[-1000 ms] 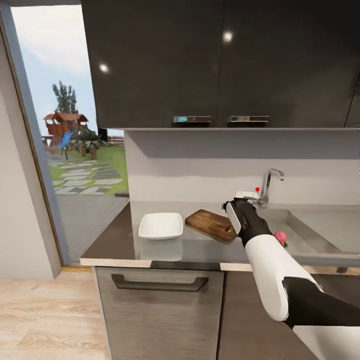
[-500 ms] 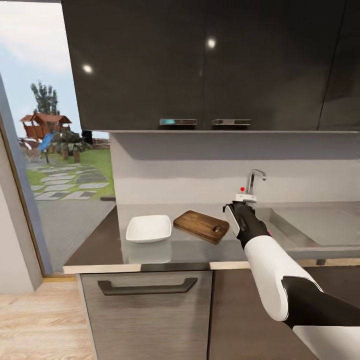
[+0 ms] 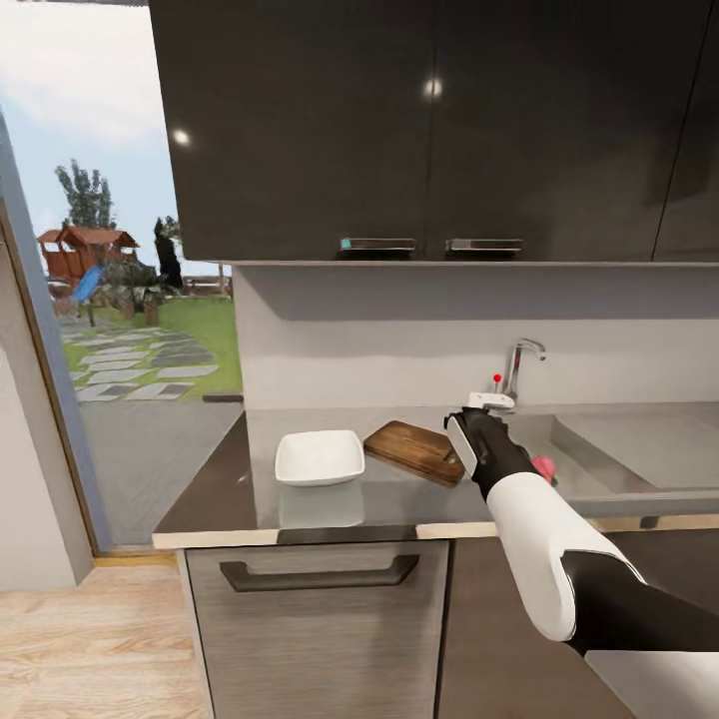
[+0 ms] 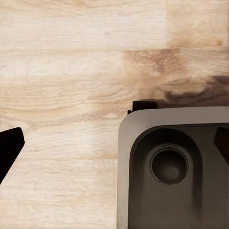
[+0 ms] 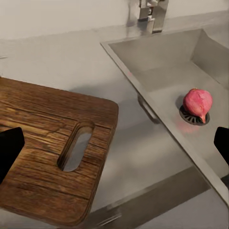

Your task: In the kitchen, take the Vidalia onion out of the sink, dice it on the chopping board with the paring knife, put the diced onion into the bowl on the countertop, then place both the paring knife and the chopping board into the sink.

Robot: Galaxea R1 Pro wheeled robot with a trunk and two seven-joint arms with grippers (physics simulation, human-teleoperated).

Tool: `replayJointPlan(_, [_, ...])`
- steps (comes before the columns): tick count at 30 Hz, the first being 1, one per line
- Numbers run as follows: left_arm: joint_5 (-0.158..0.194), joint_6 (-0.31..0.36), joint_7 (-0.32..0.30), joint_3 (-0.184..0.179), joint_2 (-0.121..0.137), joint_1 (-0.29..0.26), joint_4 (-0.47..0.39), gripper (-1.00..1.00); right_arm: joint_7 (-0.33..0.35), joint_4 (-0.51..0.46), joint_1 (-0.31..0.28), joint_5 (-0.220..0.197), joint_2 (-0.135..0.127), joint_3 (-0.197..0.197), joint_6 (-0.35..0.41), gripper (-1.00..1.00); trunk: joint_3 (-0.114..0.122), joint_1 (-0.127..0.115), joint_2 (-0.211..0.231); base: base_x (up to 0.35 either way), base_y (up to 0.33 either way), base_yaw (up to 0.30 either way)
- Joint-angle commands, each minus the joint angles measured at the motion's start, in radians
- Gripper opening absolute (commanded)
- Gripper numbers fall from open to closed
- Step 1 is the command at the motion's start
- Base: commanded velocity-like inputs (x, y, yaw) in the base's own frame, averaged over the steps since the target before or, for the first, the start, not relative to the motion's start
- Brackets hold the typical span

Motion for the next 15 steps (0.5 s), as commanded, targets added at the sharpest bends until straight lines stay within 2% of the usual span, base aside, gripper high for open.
replayJointPlan(1, [0.001, -0.005, 0.0, 0.0, 0.0, 0.0, 0.001, 1.0, -0.001, -0.001, -0.001, 0.004, 0.001, -0.005, 0.004, 1.0, -0.001, 0.0, -0.001, 0.0, 0.03, -0.001])
replayJointPlan(10, [-0.002, -0.004, 0.005, 0.0, 0.0, 0.0, 0.0, 1.0, -0.029, 0.0, 0.002, 0.003, 0.001, -0.008, 0.002, 1.0, -0.001, 0.0, -0.001, 0.0, 0.007, 0.0])
replayJointPlan(15, [-0.002, -0.004, 0.006, 0.002, 0.001, 0.0, -0.001, 1.0, -0.032, 0.0, 0.004, 0.003, 0.001, -0.032, 0.001, 1.0, -0.002, 0.0, -0.001, 0.041, -0.026, 0.0])
